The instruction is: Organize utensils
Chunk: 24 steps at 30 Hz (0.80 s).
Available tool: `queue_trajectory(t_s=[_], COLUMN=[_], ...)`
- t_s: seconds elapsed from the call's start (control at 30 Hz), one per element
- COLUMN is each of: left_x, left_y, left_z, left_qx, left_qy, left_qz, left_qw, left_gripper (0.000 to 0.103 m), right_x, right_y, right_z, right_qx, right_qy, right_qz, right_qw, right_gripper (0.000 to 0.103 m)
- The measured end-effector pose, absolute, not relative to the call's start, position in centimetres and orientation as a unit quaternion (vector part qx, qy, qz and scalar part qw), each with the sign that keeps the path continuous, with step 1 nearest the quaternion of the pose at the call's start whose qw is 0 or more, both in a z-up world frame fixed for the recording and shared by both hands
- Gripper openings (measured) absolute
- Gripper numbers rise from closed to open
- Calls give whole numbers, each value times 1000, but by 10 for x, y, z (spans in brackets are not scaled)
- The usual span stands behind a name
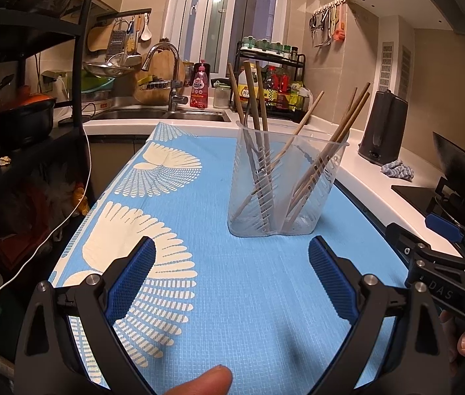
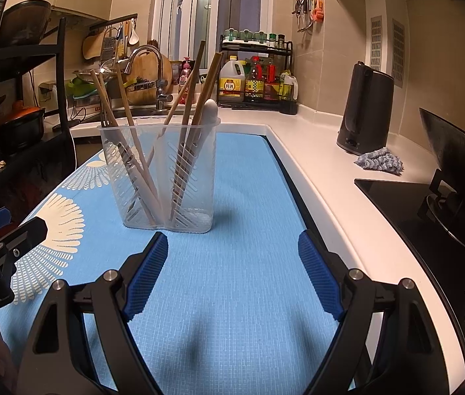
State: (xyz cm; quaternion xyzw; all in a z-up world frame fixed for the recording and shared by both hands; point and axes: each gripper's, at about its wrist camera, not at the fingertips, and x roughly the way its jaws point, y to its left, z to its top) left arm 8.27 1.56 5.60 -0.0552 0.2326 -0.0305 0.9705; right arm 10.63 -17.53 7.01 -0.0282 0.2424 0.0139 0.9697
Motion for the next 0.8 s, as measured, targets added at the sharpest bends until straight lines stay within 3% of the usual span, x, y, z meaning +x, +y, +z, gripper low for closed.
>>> queue_trajectory(t_s=[0.8], left_x=[85], left_y=[13], left_z=[55], left_qx=[-48], left_qy=[233], left_qz=[-28], left_qw=[971], left_gripper=[91], right_x=[107], right_y=[-175], right_z=[69], right_qx=[-27], right_qy=[244], right_qz=[15], right_qw=[969], right_gripper=[80])
